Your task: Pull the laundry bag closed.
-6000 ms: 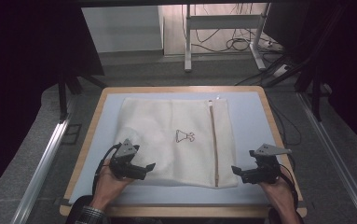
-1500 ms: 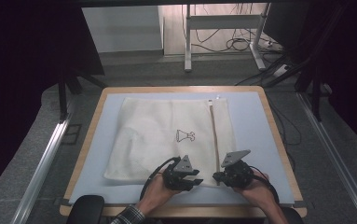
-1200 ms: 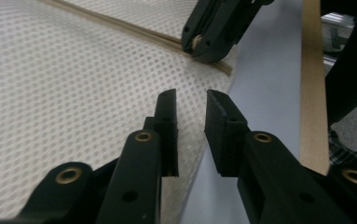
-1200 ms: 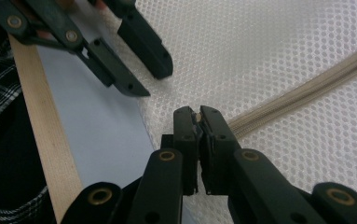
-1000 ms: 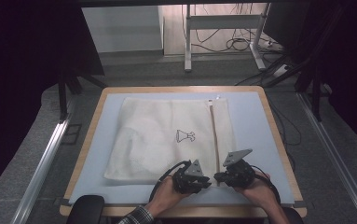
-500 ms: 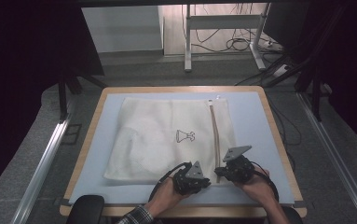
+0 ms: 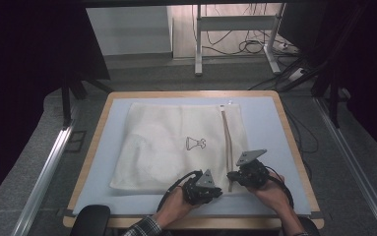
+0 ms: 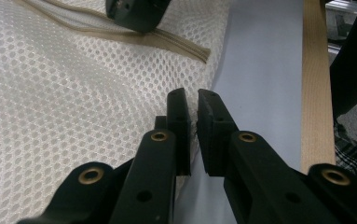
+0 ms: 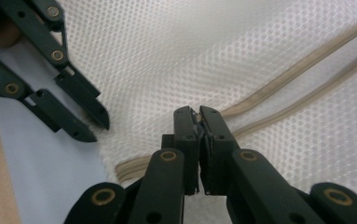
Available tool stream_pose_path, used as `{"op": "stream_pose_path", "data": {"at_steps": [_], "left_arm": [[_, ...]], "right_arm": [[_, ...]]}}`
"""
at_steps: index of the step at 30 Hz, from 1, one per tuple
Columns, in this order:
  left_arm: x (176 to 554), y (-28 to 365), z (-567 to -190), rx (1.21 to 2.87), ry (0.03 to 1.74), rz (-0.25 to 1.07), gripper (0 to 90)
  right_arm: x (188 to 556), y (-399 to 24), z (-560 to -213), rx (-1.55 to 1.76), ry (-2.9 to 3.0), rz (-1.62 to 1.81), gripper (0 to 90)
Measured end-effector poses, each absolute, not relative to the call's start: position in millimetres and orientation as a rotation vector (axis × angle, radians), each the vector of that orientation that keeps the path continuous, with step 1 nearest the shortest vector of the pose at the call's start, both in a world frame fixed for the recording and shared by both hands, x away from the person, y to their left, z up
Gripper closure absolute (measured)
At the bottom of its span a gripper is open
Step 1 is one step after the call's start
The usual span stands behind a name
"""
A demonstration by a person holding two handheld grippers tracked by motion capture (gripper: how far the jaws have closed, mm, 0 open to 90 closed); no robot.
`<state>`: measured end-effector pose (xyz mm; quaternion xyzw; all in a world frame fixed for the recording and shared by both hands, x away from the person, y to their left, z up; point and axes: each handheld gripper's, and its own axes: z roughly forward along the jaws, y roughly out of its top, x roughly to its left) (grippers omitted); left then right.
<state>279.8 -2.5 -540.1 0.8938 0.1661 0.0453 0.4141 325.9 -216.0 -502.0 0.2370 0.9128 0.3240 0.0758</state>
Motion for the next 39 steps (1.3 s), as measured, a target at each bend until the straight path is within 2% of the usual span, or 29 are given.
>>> {"op": "stream_pose_path", "data": {"at_steps": [39], "left_arm": [[277,-3,-540,2.247,0.413,0.13,83.6]], "right_arm": [[378,-215,-496,0.743,2.61,0.954,86.2]]}}
